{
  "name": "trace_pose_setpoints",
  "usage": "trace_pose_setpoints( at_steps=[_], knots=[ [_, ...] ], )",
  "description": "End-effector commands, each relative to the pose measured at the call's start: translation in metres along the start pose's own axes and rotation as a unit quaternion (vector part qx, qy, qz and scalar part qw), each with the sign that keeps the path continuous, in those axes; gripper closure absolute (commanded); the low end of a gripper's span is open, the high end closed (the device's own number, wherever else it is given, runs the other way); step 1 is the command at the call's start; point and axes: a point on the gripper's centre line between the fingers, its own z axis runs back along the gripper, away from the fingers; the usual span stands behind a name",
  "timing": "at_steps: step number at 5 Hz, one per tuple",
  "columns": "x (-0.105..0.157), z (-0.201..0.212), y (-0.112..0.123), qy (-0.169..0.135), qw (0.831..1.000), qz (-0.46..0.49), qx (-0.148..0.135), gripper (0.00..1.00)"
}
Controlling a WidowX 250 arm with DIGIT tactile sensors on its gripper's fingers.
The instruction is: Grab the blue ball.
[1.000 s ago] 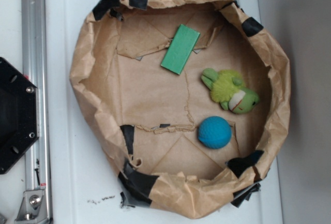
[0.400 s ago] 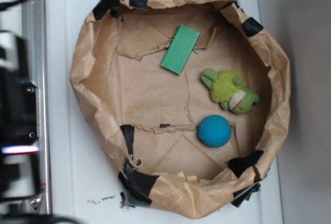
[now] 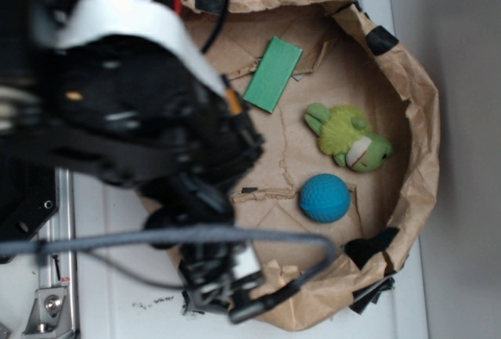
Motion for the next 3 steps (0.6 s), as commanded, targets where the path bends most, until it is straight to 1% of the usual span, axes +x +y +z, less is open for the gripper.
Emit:
trace_pose_setpoints(
  at_steps=[1, 2, 3],
  knots=[
    [0.054, -0.063, 0.001, 0.009, 0.998, 0.035, -0.043, 0.0],
    [0.059, -0.097, -0.016, 0.017, 0.999, -0.022, -0.022, 0.0],
    [0.038, -0.126, -0.036, 0.05, 0.994, -0.098, -0.01, 0.02]
  ],
)
